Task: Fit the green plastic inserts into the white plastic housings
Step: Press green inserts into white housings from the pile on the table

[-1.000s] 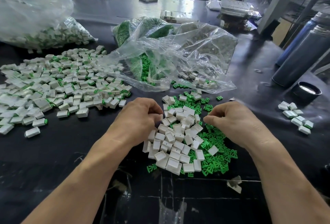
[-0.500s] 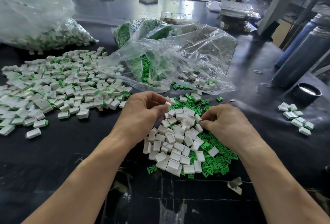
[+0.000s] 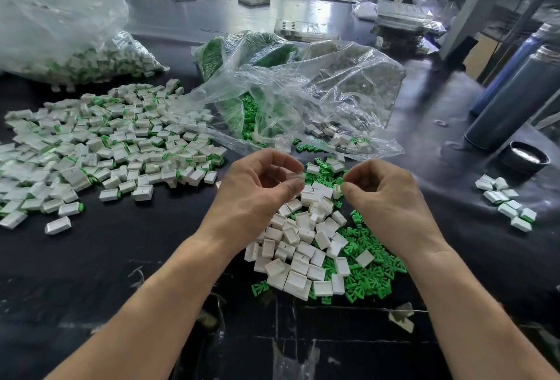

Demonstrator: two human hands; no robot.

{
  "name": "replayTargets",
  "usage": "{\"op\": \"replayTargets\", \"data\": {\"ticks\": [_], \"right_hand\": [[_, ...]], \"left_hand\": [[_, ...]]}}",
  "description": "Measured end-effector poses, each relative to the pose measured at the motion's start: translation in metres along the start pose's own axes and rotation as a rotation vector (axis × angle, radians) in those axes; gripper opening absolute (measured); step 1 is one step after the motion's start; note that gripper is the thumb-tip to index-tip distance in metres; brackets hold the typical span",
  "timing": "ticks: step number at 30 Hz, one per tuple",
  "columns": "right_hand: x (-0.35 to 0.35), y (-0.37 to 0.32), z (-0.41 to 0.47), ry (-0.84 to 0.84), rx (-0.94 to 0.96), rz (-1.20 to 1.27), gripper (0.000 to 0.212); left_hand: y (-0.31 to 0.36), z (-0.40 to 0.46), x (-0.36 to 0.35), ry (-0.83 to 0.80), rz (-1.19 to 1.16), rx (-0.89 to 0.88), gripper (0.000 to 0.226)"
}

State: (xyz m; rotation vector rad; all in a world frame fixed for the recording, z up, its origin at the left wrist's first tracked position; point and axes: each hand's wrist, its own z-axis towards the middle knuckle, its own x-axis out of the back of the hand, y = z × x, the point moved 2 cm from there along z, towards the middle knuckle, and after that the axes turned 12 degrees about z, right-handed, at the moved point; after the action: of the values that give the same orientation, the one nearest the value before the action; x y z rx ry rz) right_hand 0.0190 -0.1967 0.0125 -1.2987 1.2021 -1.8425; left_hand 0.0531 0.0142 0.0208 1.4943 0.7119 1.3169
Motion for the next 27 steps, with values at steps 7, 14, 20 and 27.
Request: {"op": "replayTargets", "data": {"ticks": [7,14,20,27], "right_hand": [[-0.013,-0.01,-0.008,-0.066,0.069,0.33,0.012],[-0.019,-0.01,-0.011,-0.127,0.105,0.413,0.012],[-0.021,-0.009,-0.01,-0.181,0.142,0.5,0.016],[-0.025,-0.012,-0.012,-0.194,0.208,0.566,0.02]], "left_hand": [[0.0,-0.001,-0.002,0.015,0.016,-0.028,0.02],[-0.002,0.001,-0.006,-0.031,-0.03,-0.036,0.021],[-0.003,0.001,-0.009,-0.051,-0.037,-0.057,0.026],[-0.007,0.001,-0.012,-0.11,0.061,-0.077,0.036]]}}
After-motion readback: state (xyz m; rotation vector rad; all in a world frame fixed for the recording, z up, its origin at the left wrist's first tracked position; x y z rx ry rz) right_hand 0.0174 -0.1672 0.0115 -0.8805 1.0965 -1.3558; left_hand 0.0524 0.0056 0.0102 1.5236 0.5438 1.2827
